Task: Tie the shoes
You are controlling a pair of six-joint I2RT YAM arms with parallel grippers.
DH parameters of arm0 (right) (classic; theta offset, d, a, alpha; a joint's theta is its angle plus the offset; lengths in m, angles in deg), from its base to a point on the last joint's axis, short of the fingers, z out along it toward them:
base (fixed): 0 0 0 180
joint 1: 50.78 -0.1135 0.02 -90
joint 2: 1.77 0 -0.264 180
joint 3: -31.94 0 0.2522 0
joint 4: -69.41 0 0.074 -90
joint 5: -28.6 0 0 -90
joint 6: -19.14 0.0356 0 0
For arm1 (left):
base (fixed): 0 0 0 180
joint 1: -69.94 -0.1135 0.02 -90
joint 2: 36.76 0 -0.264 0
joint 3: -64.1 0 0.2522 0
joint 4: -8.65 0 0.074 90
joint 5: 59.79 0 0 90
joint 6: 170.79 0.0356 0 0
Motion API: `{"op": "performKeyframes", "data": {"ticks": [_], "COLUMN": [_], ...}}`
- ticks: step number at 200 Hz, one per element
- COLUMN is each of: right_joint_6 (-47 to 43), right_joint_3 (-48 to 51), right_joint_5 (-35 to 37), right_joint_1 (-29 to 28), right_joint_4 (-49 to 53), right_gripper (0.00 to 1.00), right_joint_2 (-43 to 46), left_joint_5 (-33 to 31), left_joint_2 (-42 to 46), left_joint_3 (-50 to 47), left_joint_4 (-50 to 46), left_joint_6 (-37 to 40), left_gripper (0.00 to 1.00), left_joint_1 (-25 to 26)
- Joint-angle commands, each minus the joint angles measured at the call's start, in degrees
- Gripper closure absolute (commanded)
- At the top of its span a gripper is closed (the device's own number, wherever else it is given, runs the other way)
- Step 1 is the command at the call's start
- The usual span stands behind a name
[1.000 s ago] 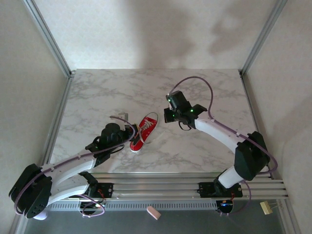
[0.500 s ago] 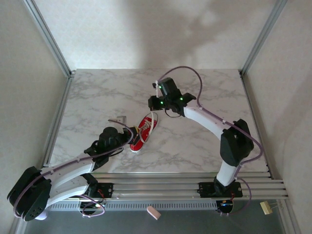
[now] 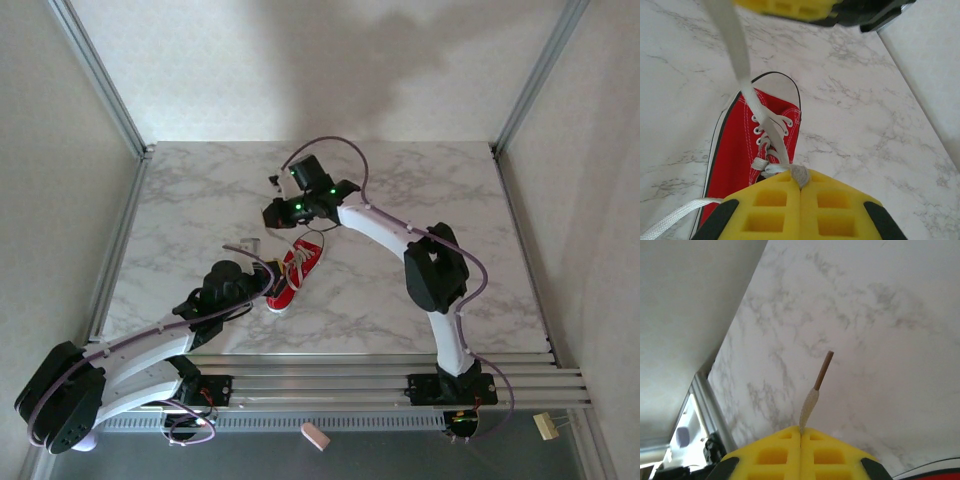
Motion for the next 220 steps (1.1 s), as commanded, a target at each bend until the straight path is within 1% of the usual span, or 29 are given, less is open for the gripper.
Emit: {"op": "performKeyframes", "data": {"ticks": [1,26,59,70,76,81,91,105,116,119,135,146,149,154,172,201,212,220], "right_joint_6": [-0.92,-1.29,-0.41,-0.48,-0.48,-0.49,-0.83,-0.15,0.97,1.42,3.38,4.55,4.78,5.28,6.28,8.73,9.92,10.67], "right_joint_3": [-5.02,-9.27,-10.57,-10.78,-10.63,-10.33,-9.72,-7.81,-6.16,-5.3,-0.37,4.08,5.52,7.98,17.41,32.51,37.24,40.09], "right_joint_5": [-4.93,-9.84,-17.4,-18.08,-17.47,-16.01,-11.65,-4.4,1.15,3.7,14.02,19.19,20.63,23.11,31.35,35.86,37.31,38.24], "right_joint_1": [-1.25,-2.3,-3.59,-3.76,-3.71,-3.69,-3.37,-2.28,-1.28,-0.81,0.98,1.14,2.56,3.05,3.16,2.84,2.36,1.71], "right_joint_4": [2.75,5.58,4.75,4.86,5.22,5.39,5.97,5.55,5.52,5.58,5.42,4.75,4.41,3.85,1.53,-3.8,-5.18,-5.89], "right_gripper": [1.0,1.0,1.0,1.0,0.93,0.82,0.7,0.61,0.56,0.55,0.52,0.52,0.51,0.52,0.53,0.54,0.55,0.56], "right_joint_2": [-2.53,-7.18,-10.74,-11.31,-11.2,-10.84,-9.43,-6.6,-4.16,-3.11,1.77,5.23,6.24,7.99,14.49,24.27,27.46,29.56], "left_joint_5": [-0.22,-0.04,0.1,0.06,0.05,0.05,0.1,0.05,-0.08,-0.05,0.05,0.58,0.77,1.28,3.3,7.8,9.01,9.59], "left_joint_2": [0.17,0.22,0.78,0.91,0.83,0.87,0.78,0.52,0.25,0.18,-0.33,-0.95,-1.08,-1.42,-2.97,-8.38,-10.26,-11.53], "left_joint_3": [0.42,0.22,-0.53,-0.81,-0.92,-0.99,-1.1,-1.19,-1.18,-1.19,-0.97,-0.68,-0.54,-0.29,1.24,6.85,8.83,10.11], "left_joint_4": [0.49,0.52,0.59,0.63,0.63,0.63,0.71,0.71,0.76,0.82,0.98,1.02,1.08,1.14,0.54,-4.15,-5.08,-7.48], "left_joint_6": [1.94,2.65,2.65,2.59,2.53,2.42,2.14,1.43,0.82,0.7,0.04,-0.31,-0.4,-0.57,-0.78,0.06,0.82,1.31], "left_gripper": [1.0,1.0,1.0,1.0,1.0,1.0,1.0,1.0,1.0,1.0,1.0,1.0,1.0,1.0,1.0,1.0,1.0,1.0], "left_joint_1": [0.11,0.13,0.17,0.09,0.09,0.14,0.09,0.13,0.09,0.1,-0.08,-0.48,-0.6,-0.84,-1.9,-4.06,-4.54,-4.82]}}
